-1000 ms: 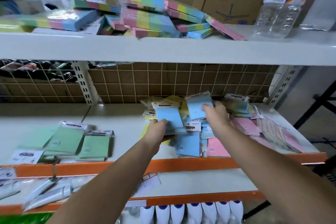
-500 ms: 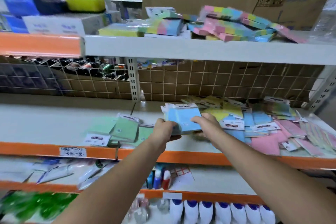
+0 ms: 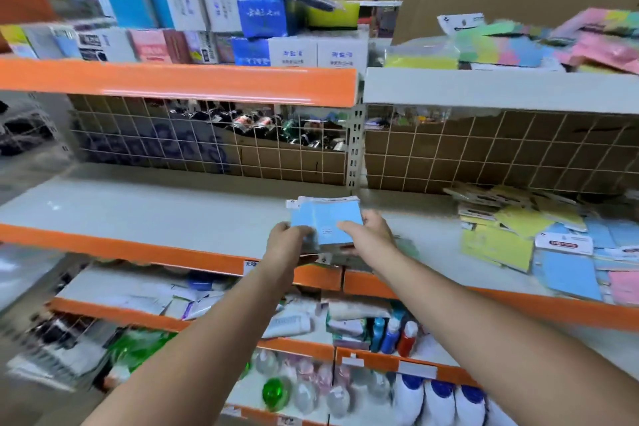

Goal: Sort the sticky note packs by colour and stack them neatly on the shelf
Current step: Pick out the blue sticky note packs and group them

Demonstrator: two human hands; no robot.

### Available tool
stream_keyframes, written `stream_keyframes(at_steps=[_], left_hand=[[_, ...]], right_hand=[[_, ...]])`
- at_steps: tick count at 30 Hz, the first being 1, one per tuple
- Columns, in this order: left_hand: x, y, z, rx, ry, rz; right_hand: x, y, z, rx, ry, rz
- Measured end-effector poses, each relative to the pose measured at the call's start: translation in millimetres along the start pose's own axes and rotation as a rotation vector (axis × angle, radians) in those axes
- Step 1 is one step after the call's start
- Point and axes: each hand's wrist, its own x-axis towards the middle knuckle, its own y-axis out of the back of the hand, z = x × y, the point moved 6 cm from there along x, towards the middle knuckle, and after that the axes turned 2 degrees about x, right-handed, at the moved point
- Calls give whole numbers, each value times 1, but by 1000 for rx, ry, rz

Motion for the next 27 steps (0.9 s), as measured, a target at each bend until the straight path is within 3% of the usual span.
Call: stream_keyframes(at_steps=[6, 14, 27], left_hand=[[21, 72, 11, -155, 59, 150], [58, 136, 3, -57, 113, 306], [111, 182, 5, 121, 138, 267]], right_hand=[[2, -79, -8, -14, -50, -53], [21, -163, 18, 129, -233, -226], [72, -234, 62, 4, -296, -200]])
